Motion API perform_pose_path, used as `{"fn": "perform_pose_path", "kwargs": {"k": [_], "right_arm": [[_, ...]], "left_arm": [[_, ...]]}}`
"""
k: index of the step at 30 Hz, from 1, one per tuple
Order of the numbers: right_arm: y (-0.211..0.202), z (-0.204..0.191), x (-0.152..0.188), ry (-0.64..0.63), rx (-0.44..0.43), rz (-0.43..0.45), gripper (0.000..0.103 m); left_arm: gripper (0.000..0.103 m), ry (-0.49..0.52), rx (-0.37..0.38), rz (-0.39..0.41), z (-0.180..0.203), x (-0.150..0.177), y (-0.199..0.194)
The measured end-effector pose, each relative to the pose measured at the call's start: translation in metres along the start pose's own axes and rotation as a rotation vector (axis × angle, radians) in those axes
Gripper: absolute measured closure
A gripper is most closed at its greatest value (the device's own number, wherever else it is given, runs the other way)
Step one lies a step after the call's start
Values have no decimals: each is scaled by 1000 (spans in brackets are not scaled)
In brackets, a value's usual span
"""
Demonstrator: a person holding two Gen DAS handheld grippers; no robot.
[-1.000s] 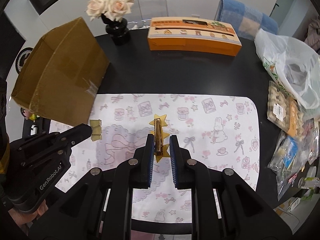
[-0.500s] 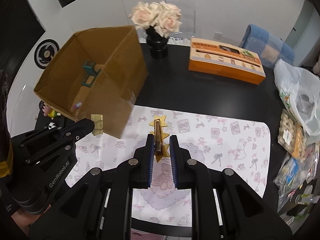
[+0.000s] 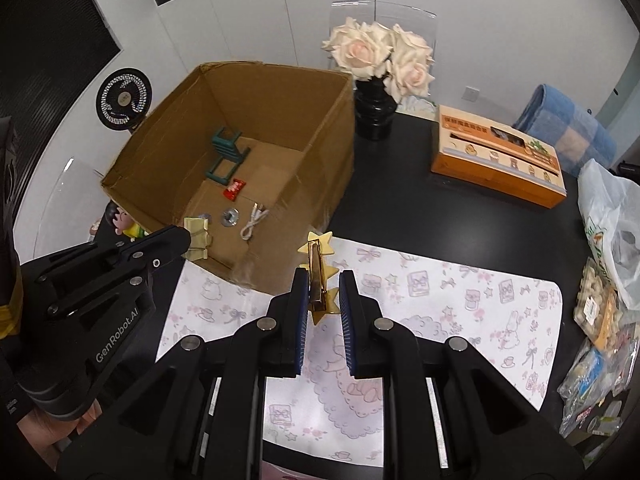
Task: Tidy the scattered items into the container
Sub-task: 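Carry the binder clip and star clip over the cardboard box with both tools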
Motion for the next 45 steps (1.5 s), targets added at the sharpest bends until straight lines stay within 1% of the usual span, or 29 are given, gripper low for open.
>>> {"fn": "perform_pose_path", "kwargs": {"k": [8,17,25,29,36,45], "right_arm": [[20,-40,-31,-35,-32,-1,87],[44,-75,-65,-57,-62,-8,87],[69,-80,-89,-50,-58,-33,87],[80,-79,-98,-40,-60,-40,87],[101,-79,-105,-40,-50,-69,87],[132,-86,-105,-46,-52,-115,87]], "left_arm": [[102,-33,-17,12,-38,-20,3],[102,-71,-43,0,-83,-43,19],[102,-79,-55,-2,-112,-69,33],[102,-90,-57,-13,-123,-76,45],[102,-93,-48,-49,-128,-74,65],[102,-83,-64,-90,-133,-71,88]]}}
Point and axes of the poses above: each gripper's, at about its wrist camera, not at the fingertips, and y roughly the way its jaws point, z to its right, x to its underside, the point moved 9 cm from there along y, roughly the way its jaws point, and after that the axes turned 12 degrees about -x, right-handed, at the moved point
